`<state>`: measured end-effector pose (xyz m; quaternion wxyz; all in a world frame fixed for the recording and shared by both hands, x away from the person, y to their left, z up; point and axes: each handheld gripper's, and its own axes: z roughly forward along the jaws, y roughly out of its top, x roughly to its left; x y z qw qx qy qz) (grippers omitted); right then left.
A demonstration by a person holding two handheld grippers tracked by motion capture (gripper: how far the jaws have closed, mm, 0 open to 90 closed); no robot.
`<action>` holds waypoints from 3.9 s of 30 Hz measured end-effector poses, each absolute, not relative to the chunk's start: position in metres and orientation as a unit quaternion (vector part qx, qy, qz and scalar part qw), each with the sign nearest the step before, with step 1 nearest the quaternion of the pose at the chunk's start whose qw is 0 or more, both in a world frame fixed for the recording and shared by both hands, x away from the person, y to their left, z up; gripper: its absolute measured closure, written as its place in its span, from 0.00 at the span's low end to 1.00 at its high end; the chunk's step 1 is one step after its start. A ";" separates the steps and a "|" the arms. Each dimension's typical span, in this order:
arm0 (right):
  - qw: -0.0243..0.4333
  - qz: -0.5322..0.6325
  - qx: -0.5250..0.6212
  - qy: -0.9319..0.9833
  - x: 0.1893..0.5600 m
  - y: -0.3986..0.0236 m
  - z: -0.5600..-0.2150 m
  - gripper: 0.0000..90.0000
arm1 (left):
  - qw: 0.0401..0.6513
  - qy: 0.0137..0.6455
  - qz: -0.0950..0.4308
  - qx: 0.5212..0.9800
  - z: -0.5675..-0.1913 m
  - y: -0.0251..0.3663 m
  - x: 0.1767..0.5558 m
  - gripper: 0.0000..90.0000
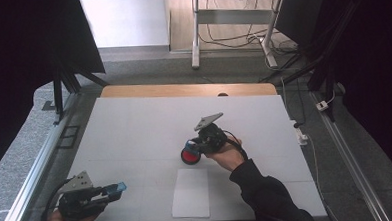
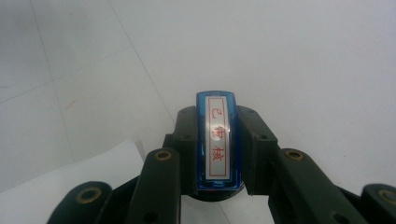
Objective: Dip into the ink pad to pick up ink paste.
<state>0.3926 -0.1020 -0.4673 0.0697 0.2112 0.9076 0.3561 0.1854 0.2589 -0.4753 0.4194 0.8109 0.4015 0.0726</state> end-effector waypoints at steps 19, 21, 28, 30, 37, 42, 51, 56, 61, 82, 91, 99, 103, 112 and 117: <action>0.056 0.340 0.227 0.911 0.402 -0.098 -0.478 0.79 | 0.419 0.400 0.072 0.812 -0.475 0.259 0.185 0.76; 0.052 0.341 0.234 0.909 0.404 -0.098 -0.478 0.79 | 0.419 0.401 0.072 0.812 -0.475 0.259 0.185 0.76; 0.076 0.323 0.221 0.917 0.398 -0.090 -0.477 0.79 | 0.418 0.400 0.072 0.812 -0.476 0.259 0.186 0.76; 0.088 0.316 0.216 0.920 0.396 -0.087 -0.476 0.79 | 0.418 0.400 0.072 0.812 -0.476 0.258 0.186 0.76; 0.122 0.300 0.193 0.926 0.388 -0.080 -0.476 0.79 | 0.416 0.401 0.072 0.813 -0.476 0.258 0.186 0.76; 0.129 0.296 0.191 0.927 0.386 -0.078 -0.476 0.79 | 0.414 0.400 0.071 0.814 -0.476 0.258 0.186 0.76; 0.094 0.318 0.216 0.918 0.394 -0.086 -0.478 0.79 | 0.415 0.401 0.071 0.813 -0.476 0.258 0.186 0.76; 0.073 0.334 0.231 0.911 0.400 -0.092 -0.479 0.79 | 0.416 0.401 0.070 0.813 -0.476 0.258 0.186 0.76; 0.063 0.344 0.238 0.906 0.402 -0.095 -0.481 0.79 | 0.416 0.402 0.070 0.813 -0.476 0.258 0.186 0.76; 0.076 0.363 0.231 0.900 0.391 -0.092 -0.471 0.79 | 0.417 0.400 0.068 0.813 -0.476 0.258 0.186 0.76; 0.031 0.370 0.259 0.892 0.396 -0.097 -0.475 0.79 | 0.417 0.400 0.068 0.813 -0.476 0.258 0.186 0.76; 0.024 0.357 0.265 0.895 0.399 -0.096 -0.482 0.79 | 0.416 0.400 0.069 0.814 -0.476 0.258 0.186 0.76; 0.040 0.347 0.249 0.903 0.396 -0.092 -0.481 0.79 | 0.416 0.401 0.069 0.813 -0.476 0.258 0.186 0.76; 0.096 0.318 0.214 0.919 0.382 -0.080 -0.478 0.79 | 0.415 0.401 0.067 0.814 -0.476 0.258 0.187 0.76; 0.108 0.310 0.208 0.921 0.379 -0.078 -0.478 0.79 | 0.415 0.401 0.068 0.814 -0.476 0.258 0.187 0.76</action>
